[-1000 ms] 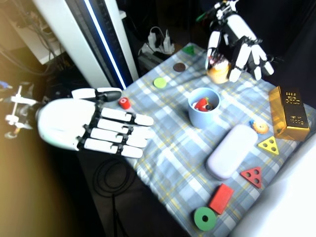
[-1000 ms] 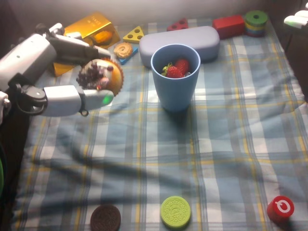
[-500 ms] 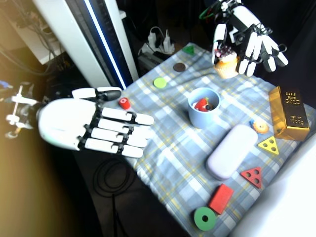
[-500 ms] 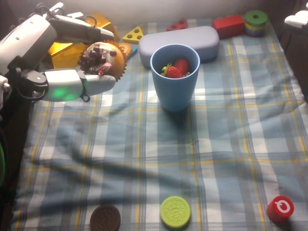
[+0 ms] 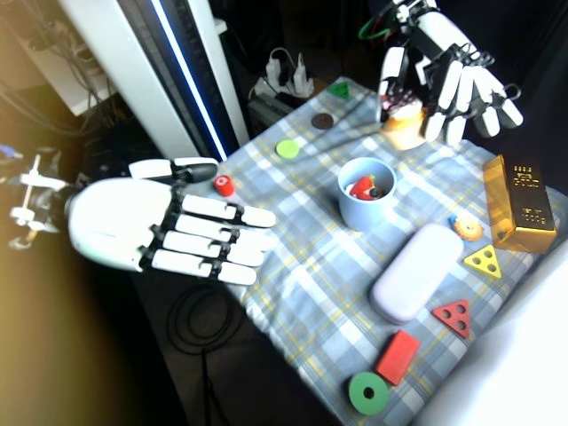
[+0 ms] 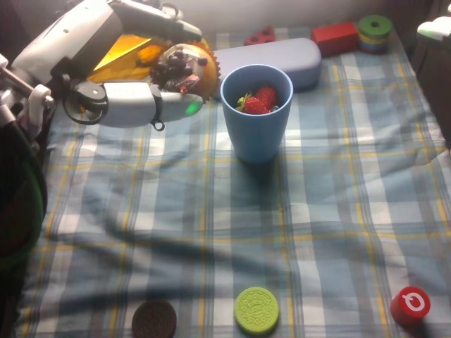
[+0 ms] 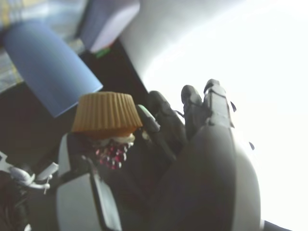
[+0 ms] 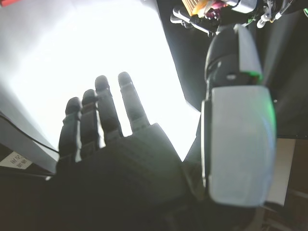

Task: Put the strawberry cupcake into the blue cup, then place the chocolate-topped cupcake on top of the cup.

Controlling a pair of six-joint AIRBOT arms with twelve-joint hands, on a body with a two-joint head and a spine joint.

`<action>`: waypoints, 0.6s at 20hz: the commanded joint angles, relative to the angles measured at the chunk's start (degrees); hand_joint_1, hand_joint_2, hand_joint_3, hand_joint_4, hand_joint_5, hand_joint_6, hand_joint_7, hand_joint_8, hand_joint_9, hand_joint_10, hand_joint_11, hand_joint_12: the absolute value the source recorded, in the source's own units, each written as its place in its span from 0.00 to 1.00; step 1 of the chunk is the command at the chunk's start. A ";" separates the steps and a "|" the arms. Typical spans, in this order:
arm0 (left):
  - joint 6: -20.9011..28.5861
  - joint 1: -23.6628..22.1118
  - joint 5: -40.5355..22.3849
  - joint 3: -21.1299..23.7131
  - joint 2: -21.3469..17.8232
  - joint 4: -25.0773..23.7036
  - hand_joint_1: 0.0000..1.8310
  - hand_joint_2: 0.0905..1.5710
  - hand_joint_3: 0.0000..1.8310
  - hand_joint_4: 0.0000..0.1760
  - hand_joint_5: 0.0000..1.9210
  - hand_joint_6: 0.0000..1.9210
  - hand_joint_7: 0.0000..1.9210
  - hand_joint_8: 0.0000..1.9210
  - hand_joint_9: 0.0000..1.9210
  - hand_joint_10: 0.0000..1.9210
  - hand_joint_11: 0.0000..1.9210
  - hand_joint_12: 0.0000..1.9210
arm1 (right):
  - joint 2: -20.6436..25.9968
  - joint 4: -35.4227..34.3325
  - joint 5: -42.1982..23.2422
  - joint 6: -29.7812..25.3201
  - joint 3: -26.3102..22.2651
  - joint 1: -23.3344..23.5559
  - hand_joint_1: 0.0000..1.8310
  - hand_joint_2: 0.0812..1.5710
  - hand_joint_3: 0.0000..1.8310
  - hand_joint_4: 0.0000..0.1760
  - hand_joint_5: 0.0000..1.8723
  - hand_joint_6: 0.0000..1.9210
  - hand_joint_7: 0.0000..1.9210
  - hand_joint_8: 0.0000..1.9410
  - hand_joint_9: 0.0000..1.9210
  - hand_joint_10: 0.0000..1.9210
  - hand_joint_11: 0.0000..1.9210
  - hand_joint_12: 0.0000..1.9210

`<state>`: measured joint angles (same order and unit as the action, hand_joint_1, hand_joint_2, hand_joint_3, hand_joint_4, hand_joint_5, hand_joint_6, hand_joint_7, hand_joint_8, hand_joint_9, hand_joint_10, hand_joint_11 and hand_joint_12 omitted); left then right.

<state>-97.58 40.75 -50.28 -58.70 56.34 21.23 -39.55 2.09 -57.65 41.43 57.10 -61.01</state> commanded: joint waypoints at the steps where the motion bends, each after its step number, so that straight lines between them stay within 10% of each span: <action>1: 0.41 -0.97 -6.42 -0.45 0.23 -1.34 0.55 0.56 0.00 0.19 0.51 0.01 0.21 0.00 0.05 0.00 0.00 0.00 | -0.05 -1.91 -6.95 -0.43 0.09 0.39 0.02 0.61 0.00 0.16 0.02 0.00 0.07 0.00 0.00 0.00 0.00 0.00; 5: 0.41 -2.77 -5.32 -1.07 1.26 -2.74 0.59 0.57 0.00 0.17 0.51 0.00 0.20 0.00 0.05 0.00 0.00 0.00 | -0.14 -1.92 -6.95 -0.43 0.10 0.37 0.02 0.62 0.00 0.08 0.01 0.00 0.06 0.00 0.00 0.00 0.00 0.00; 6: 0.41 -3.34 -5.16 -1.37 1.85 -3.13 0.62 0.56 0.00 0.39 0.46 0.00 0.20 0.00 0.05 0.01 0.00 0.00 | -0.14 -1.92 -6.95 -0.43 0.10 0.29 0.04 0.62 0.00 0.04 0.02 0.00 0.09 0.01 0.00 0.00 0.00 0.00; 7: 0.41 -3.67 -5.04 -1.52 2.14 -3.37 0.62 0.56 0.00 0.39 0.46 0.00 0.20 0.00 0.05 0.01 0.00 0.00 | -0.14 -1.92 -6.96 -0.43 0.10 0.25 0.04 0.62 0.00 0.04 0.02 0.00 0.09 0.01 0.00 0.00 0.00 0.00; 8: 0.41 -4.08 -5.09 -1.70 2.59 -3.59 0.55 0.59 0.01 0.83 0.43 0.00 0.16 0.00 0.00 0.00 0.00 0.00 | -0.14 -1.92 -6.98 -0.43 0.11 0.21 0.03 0.61 0.00 0.29 0.01 0.00 0.06 0.00 0.00 0.00 0.00 0.00; 10: 0.40 -4.66 -5.40 -1.94 3.15 -3.73 0.55 0.61 0.01 0.98 0.44 0.01 0.15 0.00 0.00 0.00 0.00 0.00 | -0.18 -1.93 -7.07 -0.43 0.11 0.21 0.03 0.61 0.00 0.29 0.01 0.00 0.06 0.00 0.00 0.00 0.00 0.00; 12: 0.40 -4.90 -5.93 -2.09 3.60 -3.76 0.55 0.61 0.01 0.80 0.44 0.00 0.15 0.00 0.00 0.00 0.00 0.00 | -0.20 -1.93 -7.13 -0.43 0.10 0.21 0.05 0.60 0.00 0.30 0.02 0.00 0.06 0.00 0.00 0.00 0.00 0.00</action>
<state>-97.56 36.64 -49.23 -60.75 59.79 18.50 -39.66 1.96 -57.78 41.43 57.12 -61.06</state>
